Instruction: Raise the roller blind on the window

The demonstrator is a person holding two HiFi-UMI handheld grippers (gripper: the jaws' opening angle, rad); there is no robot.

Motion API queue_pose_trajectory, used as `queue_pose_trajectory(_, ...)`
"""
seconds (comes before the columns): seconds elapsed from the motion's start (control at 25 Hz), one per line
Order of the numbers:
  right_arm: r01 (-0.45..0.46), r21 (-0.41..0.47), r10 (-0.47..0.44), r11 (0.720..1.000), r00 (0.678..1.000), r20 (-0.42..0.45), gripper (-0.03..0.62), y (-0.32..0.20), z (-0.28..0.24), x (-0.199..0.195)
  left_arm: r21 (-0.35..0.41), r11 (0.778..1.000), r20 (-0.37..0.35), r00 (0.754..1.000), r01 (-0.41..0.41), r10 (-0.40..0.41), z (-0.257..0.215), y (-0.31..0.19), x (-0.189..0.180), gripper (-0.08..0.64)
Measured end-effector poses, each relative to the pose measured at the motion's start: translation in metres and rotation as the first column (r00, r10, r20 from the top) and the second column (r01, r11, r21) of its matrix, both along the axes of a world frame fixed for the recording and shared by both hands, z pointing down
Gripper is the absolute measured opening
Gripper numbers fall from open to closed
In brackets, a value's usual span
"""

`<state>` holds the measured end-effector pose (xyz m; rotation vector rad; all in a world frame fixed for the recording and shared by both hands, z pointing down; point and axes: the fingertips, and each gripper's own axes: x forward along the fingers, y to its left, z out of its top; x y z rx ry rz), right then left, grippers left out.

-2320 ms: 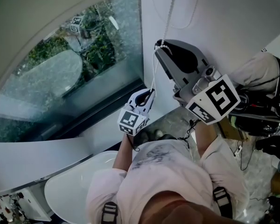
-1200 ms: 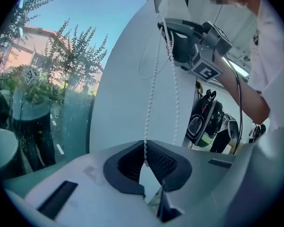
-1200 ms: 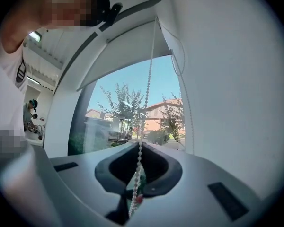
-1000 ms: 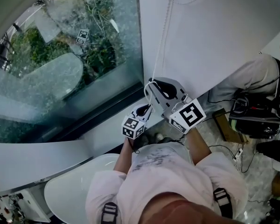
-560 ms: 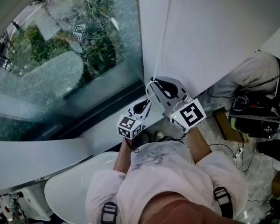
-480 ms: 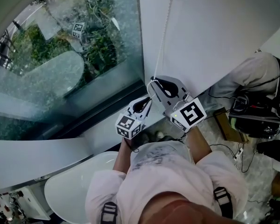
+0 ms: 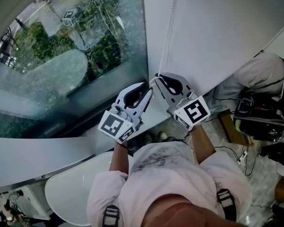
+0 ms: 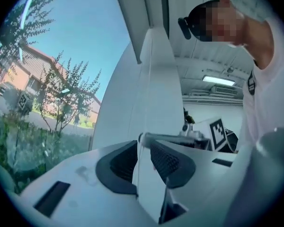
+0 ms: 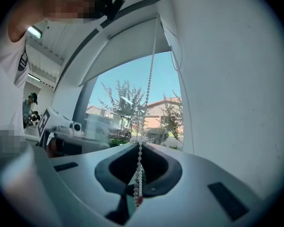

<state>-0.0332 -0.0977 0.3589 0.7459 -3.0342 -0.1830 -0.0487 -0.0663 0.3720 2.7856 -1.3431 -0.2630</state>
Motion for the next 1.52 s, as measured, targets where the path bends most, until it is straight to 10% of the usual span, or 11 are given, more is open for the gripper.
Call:
queue_pose_trajectory(0.68, 0.007, 0.010, -0.007, 1.000, 1.000, -0.014, 0.061, 0.005, -0.006, -0.001, 0.262, 0.957, 0.143, 0.986, -0.120, 0.084, -0.197, -0.028, 0.037, 0.075)
queue_pose_trajectory(1.52, 0.049, 0.008, -0.049, 0.999, 0.999, -0.023, 0.063, 0.005, 0.000, -0.007, 0.317, 0.947, 0.115, 0.993, -0.050, 0.014, -0.243, -0.041, 0.033, 0.014)
